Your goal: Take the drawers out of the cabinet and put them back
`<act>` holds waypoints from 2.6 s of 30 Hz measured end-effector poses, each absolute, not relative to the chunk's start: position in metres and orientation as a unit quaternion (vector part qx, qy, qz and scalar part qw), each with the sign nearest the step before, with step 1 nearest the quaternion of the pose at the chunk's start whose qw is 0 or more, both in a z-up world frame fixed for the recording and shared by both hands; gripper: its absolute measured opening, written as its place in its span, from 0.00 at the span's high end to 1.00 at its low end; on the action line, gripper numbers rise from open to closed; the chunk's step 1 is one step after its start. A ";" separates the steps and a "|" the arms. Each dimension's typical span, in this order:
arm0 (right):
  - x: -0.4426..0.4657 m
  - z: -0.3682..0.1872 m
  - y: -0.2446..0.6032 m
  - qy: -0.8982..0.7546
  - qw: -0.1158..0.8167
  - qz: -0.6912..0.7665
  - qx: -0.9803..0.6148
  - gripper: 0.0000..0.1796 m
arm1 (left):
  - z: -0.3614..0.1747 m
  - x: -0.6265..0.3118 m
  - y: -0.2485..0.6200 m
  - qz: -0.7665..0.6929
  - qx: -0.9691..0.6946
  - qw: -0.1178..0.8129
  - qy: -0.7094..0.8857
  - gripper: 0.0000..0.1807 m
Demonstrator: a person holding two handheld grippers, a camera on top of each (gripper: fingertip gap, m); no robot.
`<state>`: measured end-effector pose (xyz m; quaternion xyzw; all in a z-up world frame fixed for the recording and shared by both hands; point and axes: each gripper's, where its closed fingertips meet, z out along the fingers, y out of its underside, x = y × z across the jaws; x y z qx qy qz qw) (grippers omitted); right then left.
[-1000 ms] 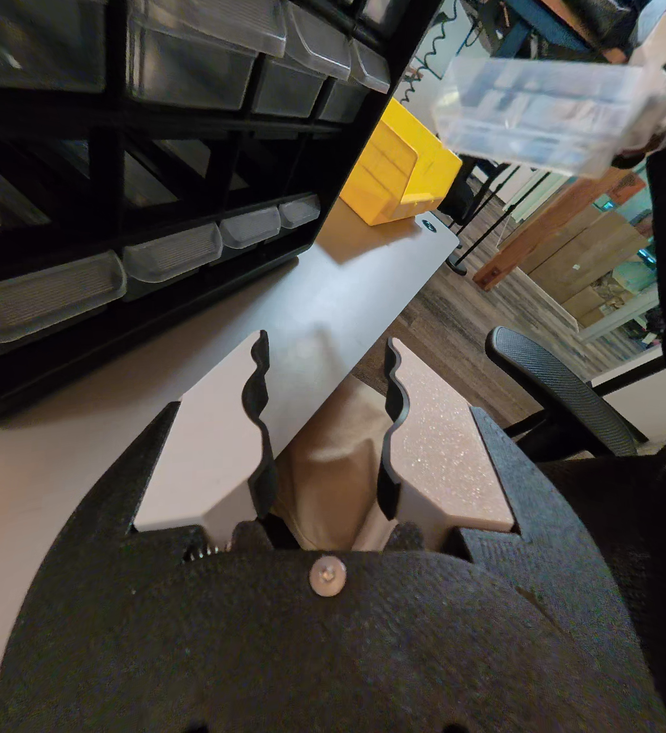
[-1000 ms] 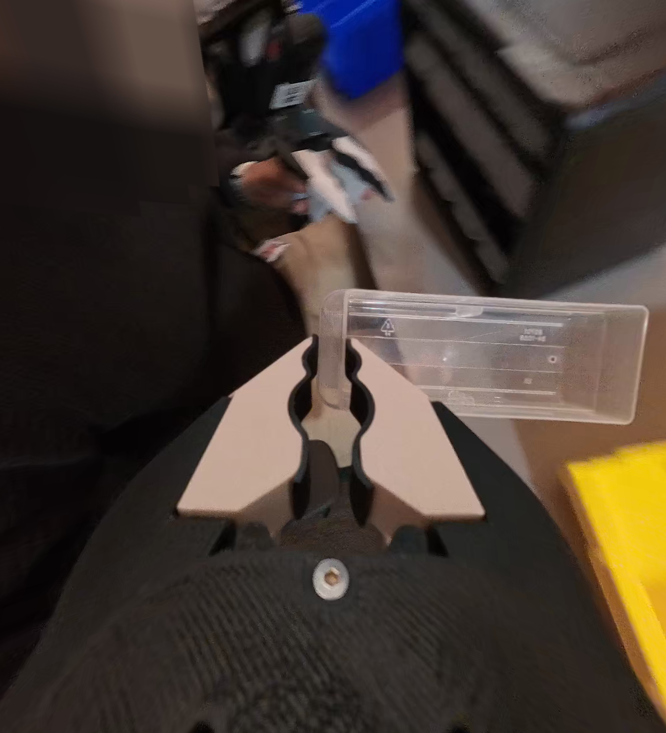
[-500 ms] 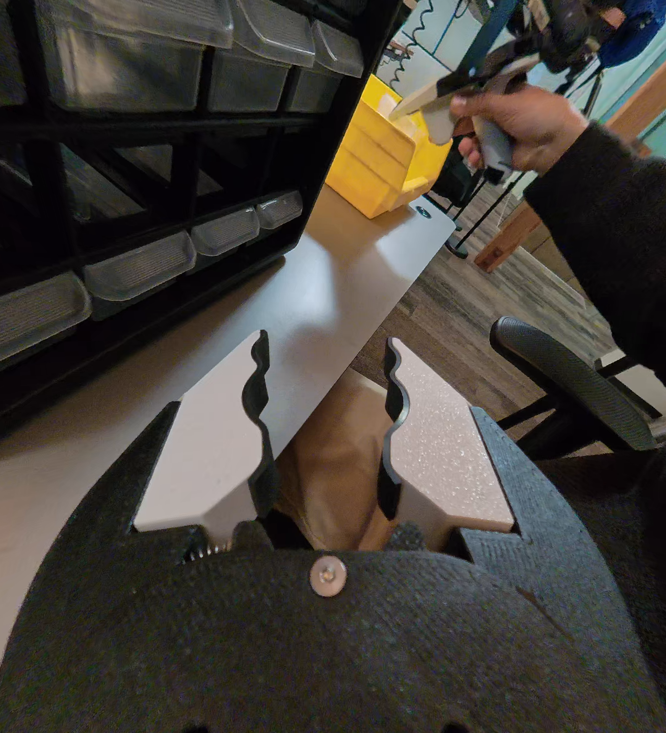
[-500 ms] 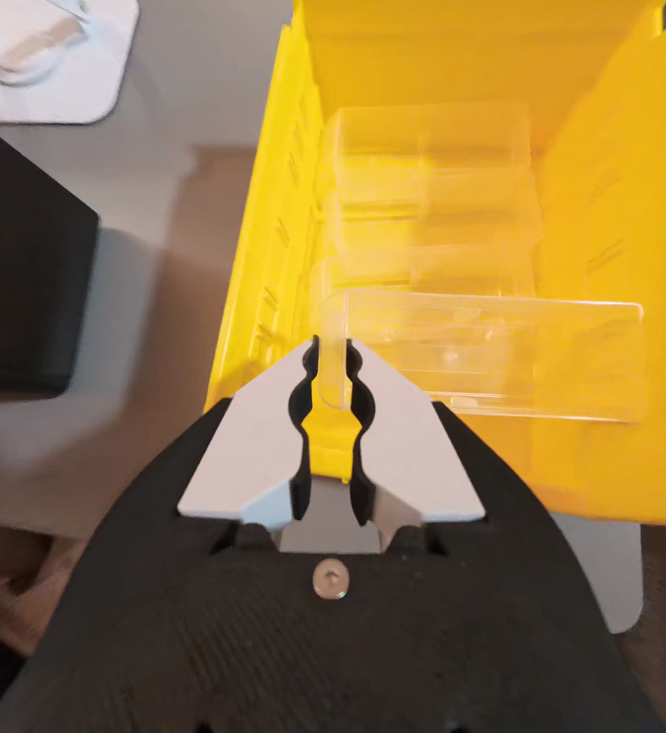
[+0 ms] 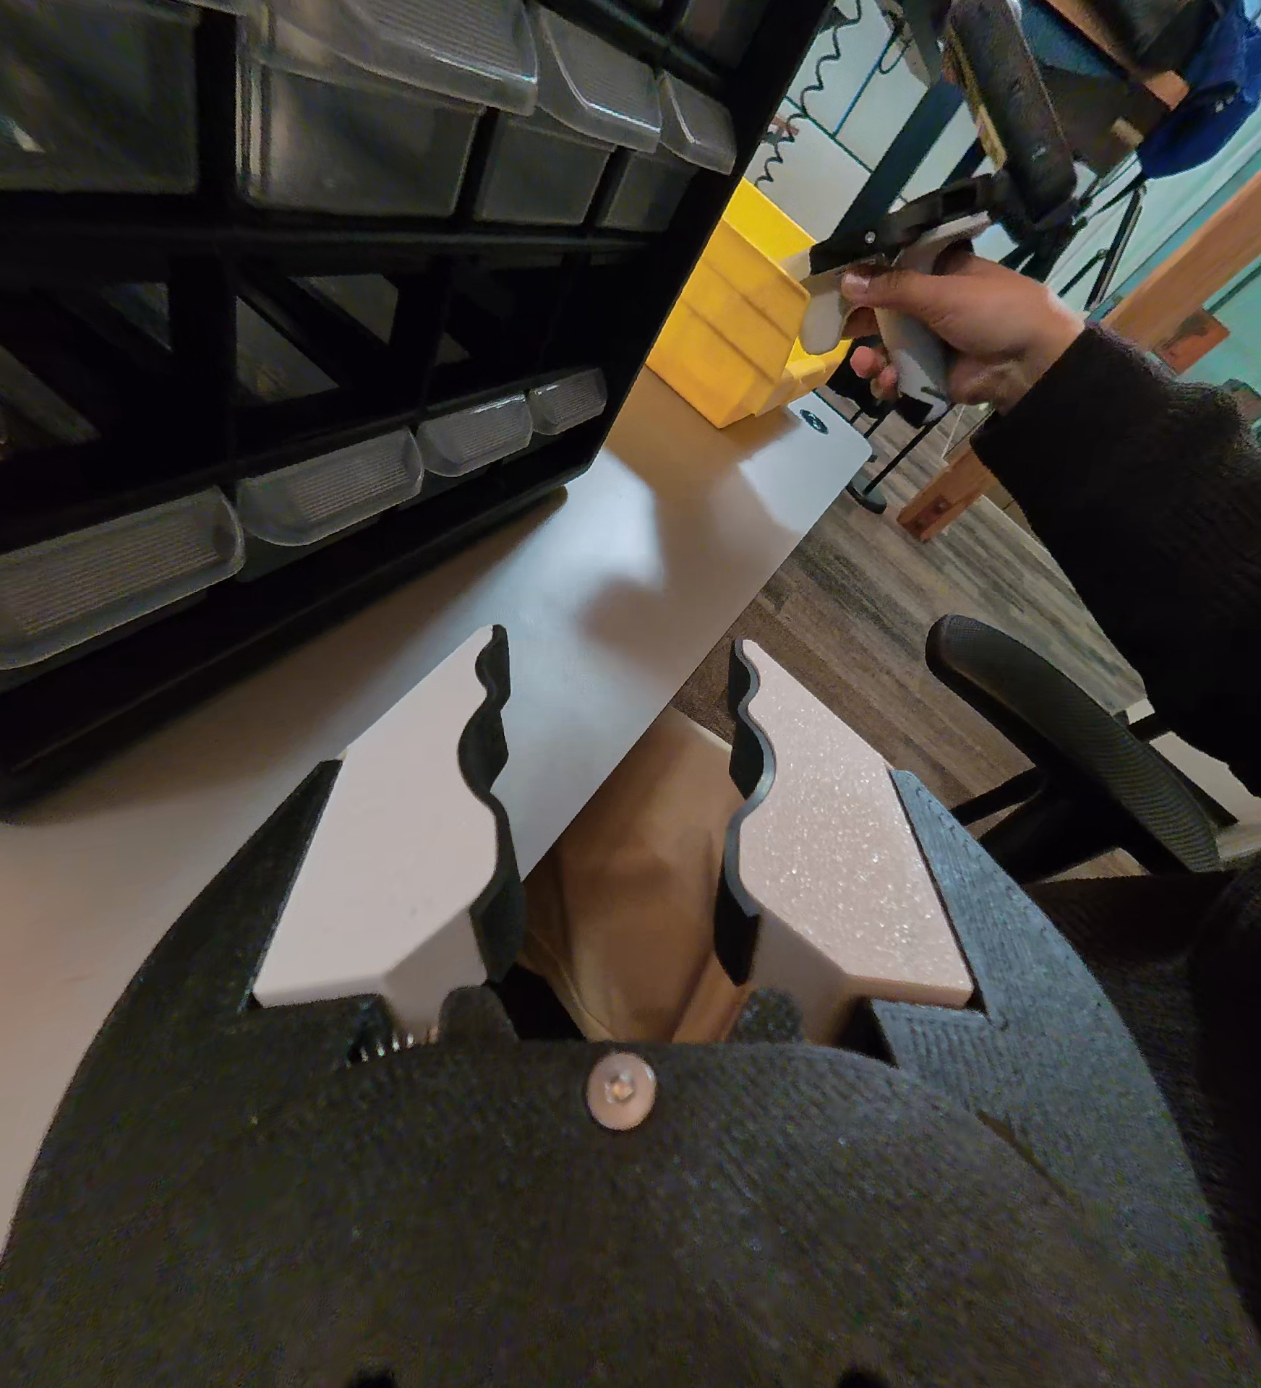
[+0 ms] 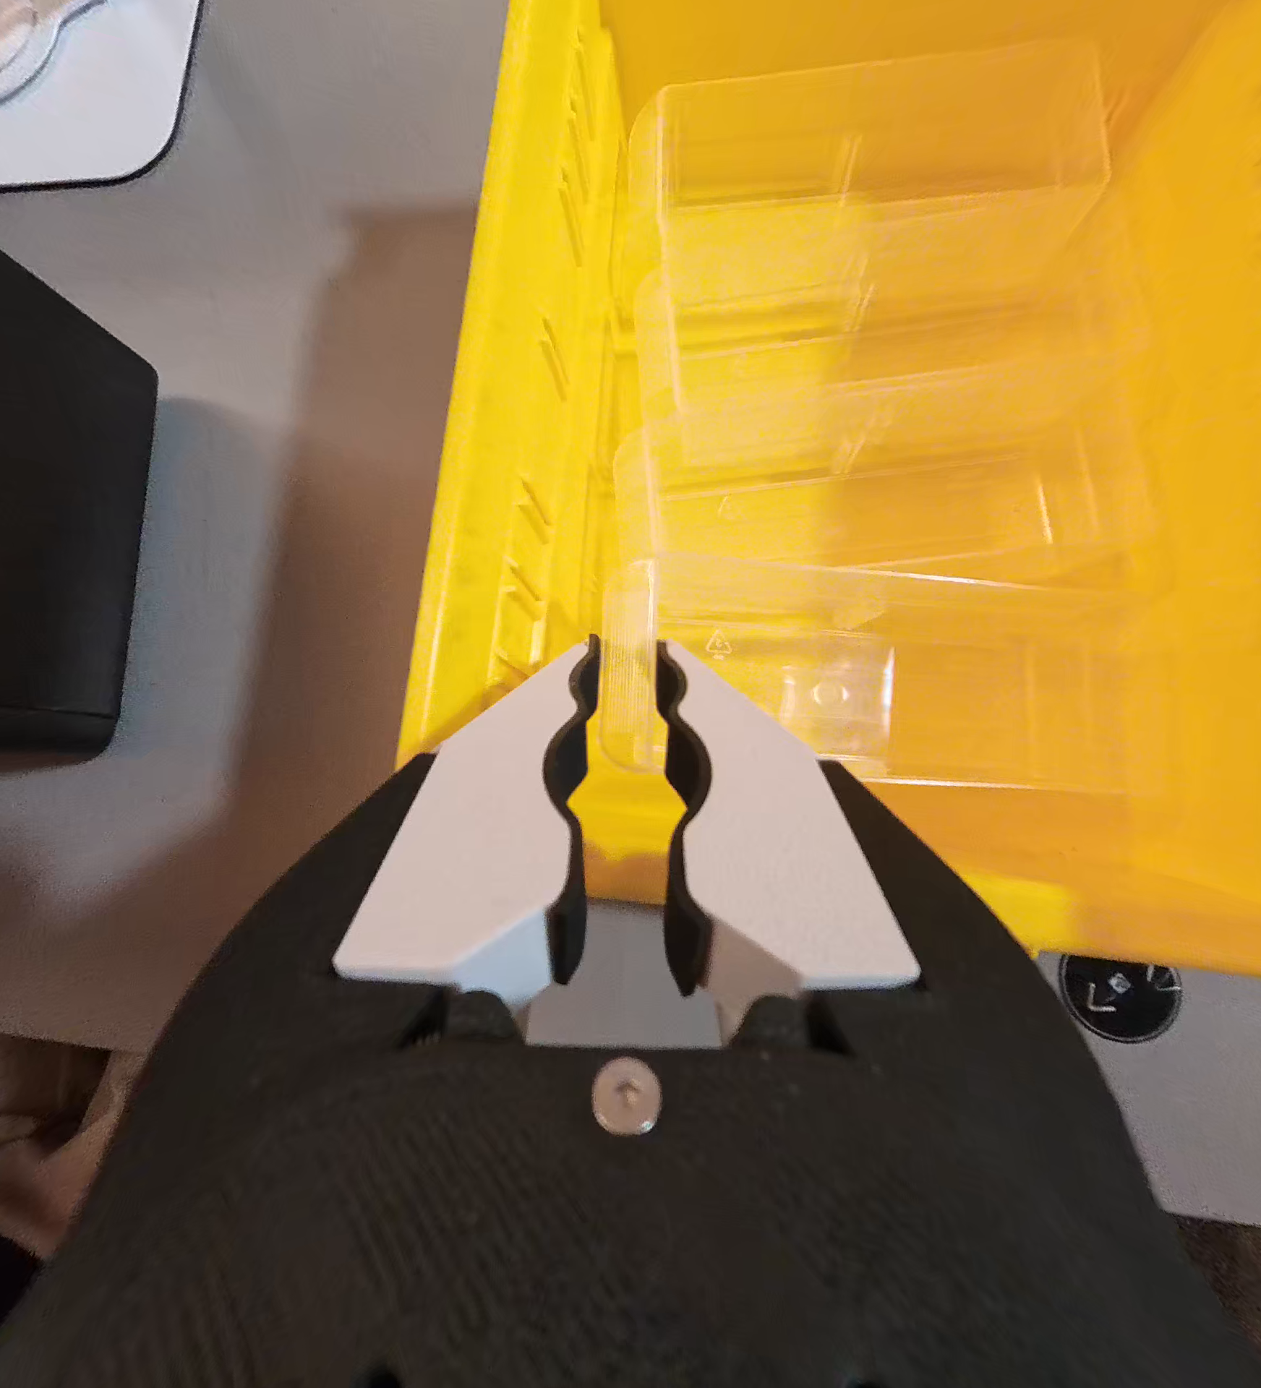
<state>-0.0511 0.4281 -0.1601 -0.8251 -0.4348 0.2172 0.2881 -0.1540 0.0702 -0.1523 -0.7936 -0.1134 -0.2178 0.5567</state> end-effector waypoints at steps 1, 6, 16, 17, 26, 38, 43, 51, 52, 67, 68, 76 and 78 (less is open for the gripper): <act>-0.051 -0.162 0.428 -0.436 0.285 0.221 -0.824 0.91 | -0.153 -0.154 0.070 -0.218 -0.794 0.556 -0.113 0.69; -0.043 -0.169 0.427 -0.459 0.271 0.208 -0.820 0.79 | -0.155 -0.153 0.071 -0.216 -0.796 0.554 -0.114 0.69; 0.003 -0.060 0.500 -0.404 0.563 0.148 -0.705 0.67 | -0.158 -0.153 0.072 -0.215 -0.798 0.551 -0.116 0.69; 0.021 -0.051 0.515 -0.386 0.603 0.100 -0.691 0.68 | -0.157 -0.153 0.072 -0.215 -0.798 0.551 -0.115 0.69; 0.060 -0.134 0.573 -0.331 0.492 0.117 -0.796 0.54 | -0.160 -0.149 0.075 -0.222 -0.799 0.546 -0.118 0.69; 0.020 -0.183 0.573 -0.330 0.355 0.278 -0.829 0.98 | -0.162 -0.157 0.074 -0.202 -0.800 0.550 -0.132 0.69; 0.023 -0.164 0.564 -0.284 0.404 0.294 -0.818 0.98 | -0.157 -0.166 0.072 -0.181 -0.794 0.563 -0.139 0.70; 0.023 -0.103 0.560 -0.231 0.419 0.346 -0.807 0.98 | -0.106 -0.251 0.032 -0.019 -0.756 0.625 -0.194 0.70; 0.021 -0.086 0.557 -0.232 0.429 0.353 -0.798 0.97 | -0.097 -0.275 0.016 0.037 -0.748 0.625 -0.221 0.65; -0.118 0.124 0.355 -0.492 0.387 0.432 -0.649 0.98 | -0.157 -0.419 -0.115 0.247 -0.815 0.417 -0.318 0.51; -0.134 0.135 0.336 -0.508 0.383 0.441 -0.633 0.98 | -0.166 -0.415 -0.114 0.231 -0.830 0.407 -0.304 0.68; -0.270 0.119 0.200 -0.584 0.289 0.470 -0.596 0.98 | -0.126 -0.431 -0.168 0.247 -0.813 0.418 -0.321 0.98; -0.300 0.111 0.167 -0.602 0.277 0.466 -0.587 0.98 | -0.106 -0.436 -0.193 0.278 -0.803 0.409 -0.331 0.98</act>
